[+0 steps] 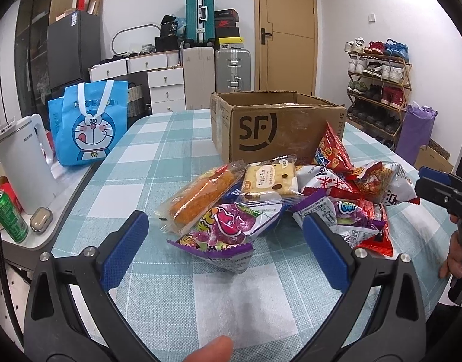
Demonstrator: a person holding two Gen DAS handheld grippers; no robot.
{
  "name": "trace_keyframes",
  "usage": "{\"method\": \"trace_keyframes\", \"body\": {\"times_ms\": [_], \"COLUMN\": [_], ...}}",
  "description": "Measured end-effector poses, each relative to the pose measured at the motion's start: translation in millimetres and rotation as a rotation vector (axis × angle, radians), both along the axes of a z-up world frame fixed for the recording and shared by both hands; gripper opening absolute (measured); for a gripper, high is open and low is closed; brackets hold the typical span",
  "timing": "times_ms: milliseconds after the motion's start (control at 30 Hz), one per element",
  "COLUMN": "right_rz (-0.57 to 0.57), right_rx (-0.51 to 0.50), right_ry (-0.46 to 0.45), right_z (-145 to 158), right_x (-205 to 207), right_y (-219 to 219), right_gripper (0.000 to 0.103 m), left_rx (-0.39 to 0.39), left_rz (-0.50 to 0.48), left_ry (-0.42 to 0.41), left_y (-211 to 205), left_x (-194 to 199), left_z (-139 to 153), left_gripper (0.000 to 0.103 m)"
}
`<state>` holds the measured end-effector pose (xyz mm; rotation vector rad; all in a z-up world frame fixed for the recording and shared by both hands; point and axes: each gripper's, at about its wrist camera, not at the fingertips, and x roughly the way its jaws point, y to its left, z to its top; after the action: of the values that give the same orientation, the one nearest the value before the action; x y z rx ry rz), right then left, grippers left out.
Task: Organize snacks
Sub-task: 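Grasp the purple candy bag with the left gripper while the right gripper grasps the white chip bag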
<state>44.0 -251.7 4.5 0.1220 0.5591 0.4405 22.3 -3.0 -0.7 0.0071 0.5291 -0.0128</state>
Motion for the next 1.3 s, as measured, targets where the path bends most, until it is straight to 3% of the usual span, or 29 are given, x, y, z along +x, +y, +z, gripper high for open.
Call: {"method": "trace_keyframes", "body": {"times_ms": [333, 667, 833, 1033, 1233, 1300], "right_rz": [0.012, -0.006, 0.011, 0.016, 0.016, 0.015], "right_rx": [-0.008, -0.03, -0.038, -0.043, -0.048, -0.046], "right_ry": [0.128, 0.173, 0.197, 0.188, 0.19, 0.189], "right_z": [-14.0, -18.0, -22.5, -23.7, -24.4, -24.5], "right_x": [27.1, 49.1, 59.1, 58.3, 58.7, 58.2], "right_y": [7.5, 12.3, 19.5, 22.3, 23.1, 22.3], "right_gripper": [0.103, 0.102, 0.091, 0.087, 0.085, 0.084], "left_rx": [0.001, 0.01, 0.038, 0.024, 0.025, 0.01], "left_rz": [-0.024, -0.031, -0.049, -0.072, -0.066, -0.083], "left_ry": [0.085, 0.107, 0.156, 0.181, 0.223, 0.237], "left_y": [-2.2, 5.7, 3.9, 3.8, 3.5, 4.4], "left_x": [20.6, 35.3, 43.0, 48.6, 56.5, 57.2], "left_z": [-7.0, -4.9, -13.9, -18.5, -23.6, -25.4], "left_gripper": [0.102, 0.102, 0.102, 0.101, 0.089, 0.075]}}
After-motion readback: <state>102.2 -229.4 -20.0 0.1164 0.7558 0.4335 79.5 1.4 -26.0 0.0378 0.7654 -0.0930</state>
